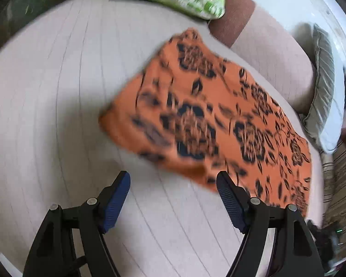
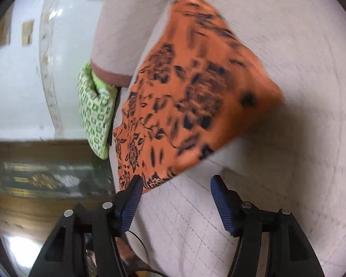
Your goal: Fold small clothes
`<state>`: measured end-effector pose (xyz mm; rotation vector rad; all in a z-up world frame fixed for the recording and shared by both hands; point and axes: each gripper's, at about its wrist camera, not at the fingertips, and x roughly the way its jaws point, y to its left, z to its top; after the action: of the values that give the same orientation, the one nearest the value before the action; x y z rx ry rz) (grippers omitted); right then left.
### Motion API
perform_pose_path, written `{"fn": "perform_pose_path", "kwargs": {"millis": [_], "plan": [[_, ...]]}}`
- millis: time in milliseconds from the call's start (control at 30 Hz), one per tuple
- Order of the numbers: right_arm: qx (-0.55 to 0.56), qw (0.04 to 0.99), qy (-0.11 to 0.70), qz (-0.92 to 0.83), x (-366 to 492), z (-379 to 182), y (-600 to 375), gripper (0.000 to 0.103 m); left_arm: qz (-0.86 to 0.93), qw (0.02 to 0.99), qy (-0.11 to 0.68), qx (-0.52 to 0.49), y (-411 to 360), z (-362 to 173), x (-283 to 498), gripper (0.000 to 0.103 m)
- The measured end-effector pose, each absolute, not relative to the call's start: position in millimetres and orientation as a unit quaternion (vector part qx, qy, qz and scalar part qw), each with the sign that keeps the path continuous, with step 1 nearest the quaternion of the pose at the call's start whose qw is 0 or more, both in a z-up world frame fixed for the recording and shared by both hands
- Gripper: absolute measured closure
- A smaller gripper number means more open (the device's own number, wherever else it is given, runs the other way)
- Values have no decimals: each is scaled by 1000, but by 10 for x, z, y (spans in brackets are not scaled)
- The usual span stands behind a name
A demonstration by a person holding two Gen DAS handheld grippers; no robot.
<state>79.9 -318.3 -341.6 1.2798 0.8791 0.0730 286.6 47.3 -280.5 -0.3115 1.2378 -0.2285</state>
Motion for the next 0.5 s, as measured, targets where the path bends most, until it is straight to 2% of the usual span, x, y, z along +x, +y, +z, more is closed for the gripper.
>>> {"fn": "perform_pose_path", "kwargs": {"millis": [100, 200, 300, 367, 500], "plan": [[610, 701, 369, 11, 691, -3551, -3240, 38, -116, 755, 608, -217, 570, -3012, 2879, 25], [626, 708, 328, -16, 696, -3583, -3311, 38, -107, 762, 583, -262, 702, -2999, 2924, 25], [640, 702, 310, -44, 762, -3643, -3385, 38, -102, 759, 572, -293, 741, -3053, 3060, 20], [644, 702, 299, -58, 820, -3653, -3415, 38, -102, 756, 563, -317, 733, -3077, 3148, 12], [641, 710, 279, -85, 935, -3663, -3454, 38, -111, 751, 543, -359, 683, -3130, 3306, 11]]}}
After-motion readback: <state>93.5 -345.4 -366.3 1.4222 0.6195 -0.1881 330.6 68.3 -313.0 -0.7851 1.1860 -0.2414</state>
